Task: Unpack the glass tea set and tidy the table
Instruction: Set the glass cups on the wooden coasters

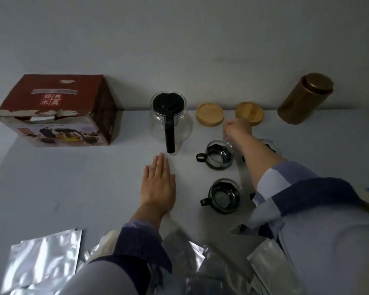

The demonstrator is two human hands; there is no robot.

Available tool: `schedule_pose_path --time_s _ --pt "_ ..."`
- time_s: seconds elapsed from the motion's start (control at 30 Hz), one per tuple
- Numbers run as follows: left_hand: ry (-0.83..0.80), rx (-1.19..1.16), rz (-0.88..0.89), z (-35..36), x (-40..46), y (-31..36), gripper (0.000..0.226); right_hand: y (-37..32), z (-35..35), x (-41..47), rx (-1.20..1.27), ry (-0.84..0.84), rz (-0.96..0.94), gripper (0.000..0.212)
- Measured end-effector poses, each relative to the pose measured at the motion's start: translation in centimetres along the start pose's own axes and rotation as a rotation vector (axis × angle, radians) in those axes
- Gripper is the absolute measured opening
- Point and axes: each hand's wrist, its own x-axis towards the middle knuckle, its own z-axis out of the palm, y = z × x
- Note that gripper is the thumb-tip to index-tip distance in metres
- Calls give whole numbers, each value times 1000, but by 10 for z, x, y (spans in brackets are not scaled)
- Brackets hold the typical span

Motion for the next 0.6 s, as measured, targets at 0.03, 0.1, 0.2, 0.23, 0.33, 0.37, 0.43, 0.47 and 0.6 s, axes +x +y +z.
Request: schedule_pose_path --time_s 0.03,0.1,0.2,0.23,0.33,0.37,0.43,0.47,0.6 --pt "32 -6 4 4 -1 -1 57 4 4 6 22 -15 24 17" --pt "87 -9 1 10 -2 -3 57 7 11 15 52 -28 46 11" --pt "137 -17 -1 14 0 -3 59 8 19 31 98 26 64 22" --pt "146 -21 -1 15 0 -3 59 7 22 36 88 31 59 23" --pt "178 -44 -3 15 0 -3 59 7 30 51 78 20 70 30" --pt "185 -54 -6 16 0 -2 58 8 31 56 66 15 78 32" --pt "193 -56 -12 16 1 -2 57 10 35 65 50 17 88 30" --pt "196 -50 -14 16 1 -2 57 11 37 71 53 22 101 29" --pt "205 -43 -19 18 2 -4 58 10 40 78 86 10 156 28"
